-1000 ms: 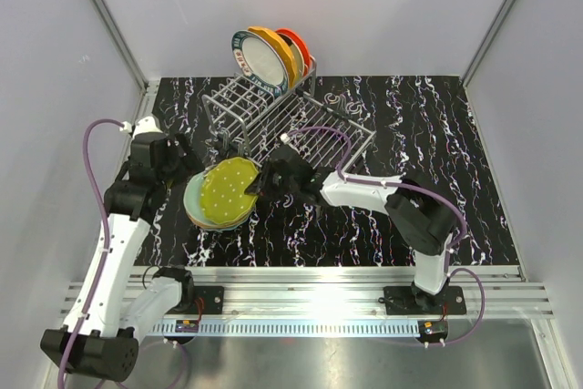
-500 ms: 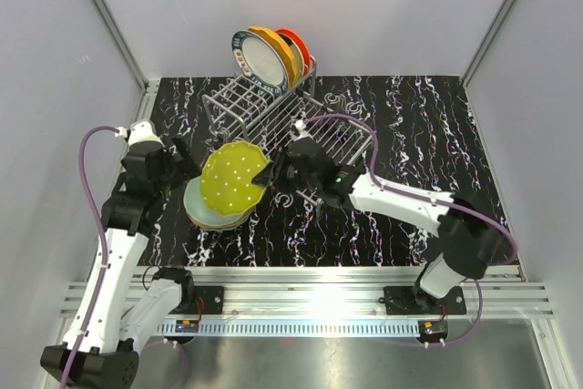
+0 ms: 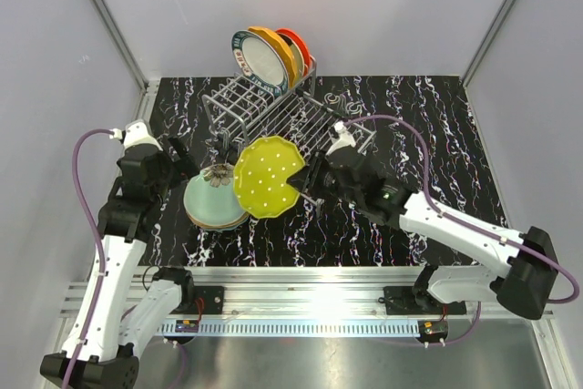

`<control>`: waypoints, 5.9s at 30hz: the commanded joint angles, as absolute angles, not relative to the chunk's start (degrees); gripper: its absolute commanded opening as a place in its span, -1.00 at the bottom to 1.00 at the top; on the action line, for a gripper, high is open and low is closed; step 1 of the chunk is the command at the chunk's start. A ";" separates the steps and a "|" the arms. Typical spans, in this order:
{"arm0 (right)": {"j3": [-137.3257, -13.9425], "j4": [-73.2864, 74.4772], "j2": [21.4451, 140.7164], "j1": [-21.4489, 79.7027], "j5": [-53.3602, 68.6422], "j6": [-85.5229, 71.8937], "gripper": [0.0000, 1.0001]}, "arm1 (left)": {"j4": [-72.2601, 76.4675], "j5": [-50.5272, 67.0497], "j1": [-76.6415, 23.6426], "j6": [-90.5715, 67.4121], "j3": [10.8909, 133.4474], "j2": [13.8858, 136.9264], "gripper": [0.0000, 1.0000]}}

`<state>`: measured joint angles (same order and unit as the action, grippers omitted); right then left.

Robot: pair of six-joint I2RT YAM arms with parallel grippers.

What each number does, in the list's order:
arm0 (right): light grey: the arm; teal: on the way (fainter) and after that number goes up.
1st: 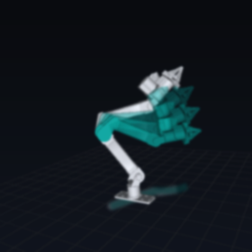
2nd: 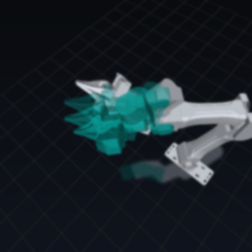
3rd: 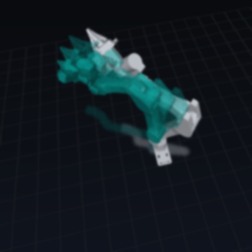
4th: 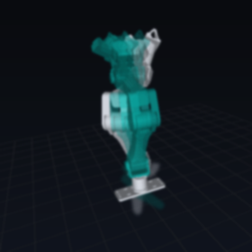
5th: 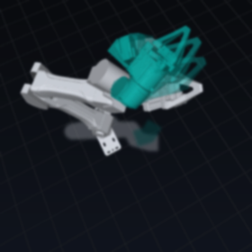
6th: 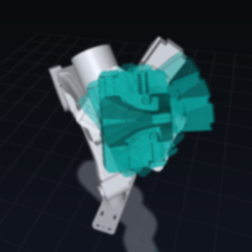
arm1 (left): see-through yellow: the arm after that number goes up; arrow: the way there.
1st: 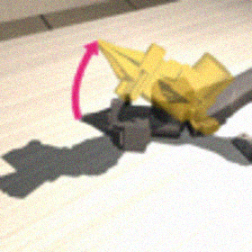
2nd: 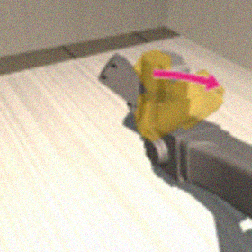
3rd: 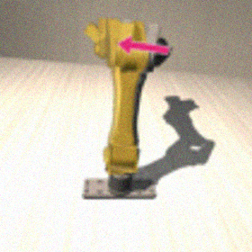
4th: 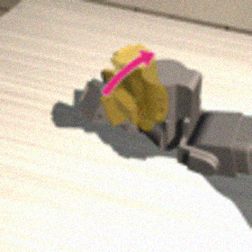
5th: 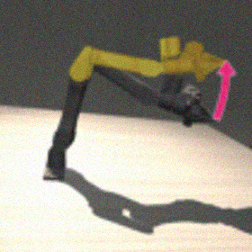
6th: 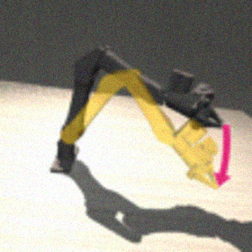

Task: Load the plates into the dish rack
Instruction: Insert the plate into the dish rack

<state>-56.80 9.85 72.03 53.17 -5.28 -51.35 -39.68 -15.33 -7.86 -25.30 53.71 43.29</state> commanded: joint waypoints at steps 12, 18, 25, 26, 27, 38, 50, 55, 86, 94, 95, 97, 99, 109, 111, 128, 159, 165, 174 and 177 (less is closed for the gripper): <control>-62.49 -2.45 65.30 47.73 -19.95 -33.67 -1.00 | -36.91 -14.15 -7.65 -25.14 52.82 44.47 0.98; -65.65 -7.72 67.85 46.76 -20.66 -24.01 -1.00 | -36.83 -13.62 -7.65 -25.14 52.82 45.09 0.98; -72.50 -10.63 72.15 46.67 -19.51 -10.74 -1.00 | -36.83 -13.45 -7.65 -25.14 52.82 45.26 0.98; -73.21 -10.72 72.51 46.76 -19.60 -9.59 -1.00 | -36.74 -13.45 -7.65 -25.14 52.82 45.35 0.98; -73.91 -10.64 72.77 46.76 -20.21 -8.62 -1.00 | -36.83 -13.45 -7.65 -25.14 52.91 45.44 0.98; -81.56 -13.71 79.44 46.85 -22.41 6.67 -1.00 | -36.83 -12.83 -7.65 -25.31 52.74 46.32 0.98; -87.10 -19.95 87.45 49.66 -28.47 22.76 -1.00 | -37.09 -12.30 -7.65 -25.31 52.91 46.93 0.98; -88.68 -20.65 88.94 49.75 -29.44 24.95 -1.00 | -37.18 -12.22 -7.65 -25.22 53.00 47.20 0.98; -98.52 -20.83 99.05 49.22 -29.35 32.34 -1.00 | -37.79 -11.95 -7.73 -25.22 53.44 47.72 0.98; -101.07 -20.22 100.11 49.13 -28.39 32.78 -1.00 | -37.88 -11.95 -7.73 -25.31 53.61 48.08 0.98; -101.60 -20.21 100.46 49.13 -28.39 33.04 -1.00 | -37.88 -11.95 -7.73 -25.31 53.70 48.16 0.98; -101.95 -20.13 100.63 49.04 -28.13 32.87 -1.00 | -37.88 -11.78 -7.73 -25.31 53.61 48.16 0.98; -101.87 -19.86 100.90 48.87 -28.04 32.26 -1.00 | -37.88 -11.78 -7.73 -25.23 53.70 48.25 0.98; -99.58 -19.51 101.51 47.38 -26.20 28.74 -1.00 | -37.88 -11.60 -7.82 -25.23 53.70 48.34 0.98; -99.41 -19.42 101.60 47.11 -25.49 27.69 -1.00 | -37.88 -11.60 -7.82 -25.14 53.70 48.34 0.98; -103.62 -15.30 106.52 46.32 -21.80 26.28 -0.56 | -37.97 -11.42 -8.00 -25.05 53.61 48.52 0.98; -109.95 -9.49 109.34 45.09 -18.90 21.71 -0.08 | -38.23 -12.13 -8.53 -25.14 53.79 48.78 0.98; -108.81 -6.77 105.21 45.09 -15.39 18.20 -0.02 | -38.23 -11.95 -8.53 -25.05 53.88 49.04 0.98; -102.41 -3.25 96.43 45.09 -14.07 10.47 0.03 | -37.79 -11.95 -8.53 -25.05 53.44 48.16 0.98; -97.32 -3.16 92.30 45.09 -13.54 5.38 0.04 | -37.62 -11.87 -8.53 -25.14 53.26 48.08 0.98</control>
